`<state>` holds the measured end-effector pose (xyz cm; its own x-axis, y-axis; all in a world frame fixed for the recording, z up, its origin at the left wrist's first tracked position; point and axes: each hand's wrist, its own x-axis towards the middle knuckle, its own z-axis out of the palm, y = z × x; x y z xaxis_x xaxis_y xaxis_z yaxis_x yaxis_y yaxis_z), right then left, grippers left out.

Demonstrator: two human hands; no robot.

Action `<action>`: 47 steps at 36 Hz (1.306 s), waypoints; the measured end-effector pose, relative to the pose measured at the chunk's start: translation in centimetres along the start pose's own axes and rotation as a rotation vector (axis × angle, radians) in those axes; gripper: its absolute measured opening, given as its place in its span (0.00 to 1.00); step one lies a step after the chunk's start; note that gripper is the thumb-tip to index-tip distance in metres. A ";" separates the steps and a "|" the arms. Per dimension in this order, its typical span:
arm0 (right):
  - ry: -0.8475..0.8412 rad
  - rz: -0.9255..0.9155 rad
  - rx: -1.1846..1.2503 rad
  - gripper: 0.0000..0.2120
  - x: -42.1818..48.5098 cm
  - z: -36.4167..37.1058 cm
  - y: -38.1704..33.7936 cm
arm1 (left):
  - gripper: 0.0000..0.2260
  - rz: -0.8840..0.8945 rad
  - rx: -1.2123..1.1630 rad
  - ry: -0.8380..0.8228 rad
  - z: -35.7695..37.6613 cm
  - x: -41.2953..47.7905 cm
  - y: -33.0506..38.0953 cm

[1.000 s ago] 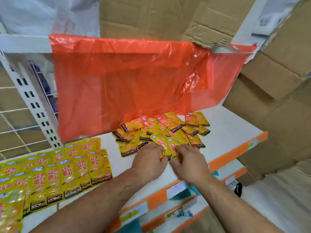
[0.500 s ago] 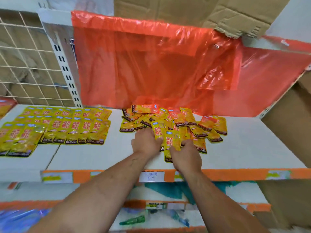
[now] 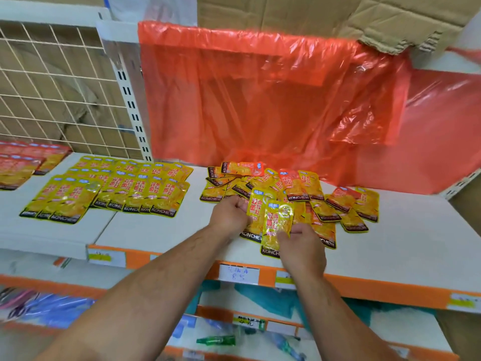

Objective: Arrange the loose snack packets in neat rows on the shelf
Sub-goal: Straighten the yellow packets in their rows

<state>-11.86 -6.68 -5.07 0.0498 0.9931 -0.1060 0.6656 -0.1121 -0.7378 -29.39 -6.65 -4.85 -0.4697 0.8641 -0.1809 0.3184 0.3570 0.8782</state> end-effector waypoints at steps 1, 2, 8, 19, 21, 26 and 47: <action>-0.004 0.003 0.025 0.08 0.0 -0.1 0.0 | 0.14 -0.009 -0.001 -0.004 -0.1 0.0 0.1; -0.010 0.006 0.055 0.08 -0.1 -0.2 -0.1 | 0.13 -0.016 -0.007 -0.005 -0.3 0.0 0.3; -0.037 0.037 0.320 0.05 -0.1 -1.3 -0.6 | 0.11 -0.001 -0.107 0.044 -1.4 -0.8 1.0; -0.171 -0.091 0.377 0.11 -1.6 1.6 -6.3 | 0.14 -0.080 -0.331 0.128 -7.3 -3.8 -0.1; -0.195 -0.133 0.358 0.14 -2.2 2.9 -7.2 | 0.13 -0.086 -0.331 0.151 -8.9 -4.0 -0.7; -0.244 -0.148 0.373 0.17 -3.6 6.0 -9.6 | 0.14 -0.078 -0.315 0.188 -13.3 -4.2 -2.7; -0.224 -0.071 0.419 0.14 -10.7 24.8 -22.1 | 0.10 -0.037 0.171 0.211 -34.6 2.0 -15.0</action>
<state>-45.56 -15.65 -4.10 -0.1772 0.9723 -0.1527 0.3014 -0.0941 -0.9488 -63.64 -22.52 -3.07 -0.6392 0.7626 -0.0997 0.4240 0.4575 0.7816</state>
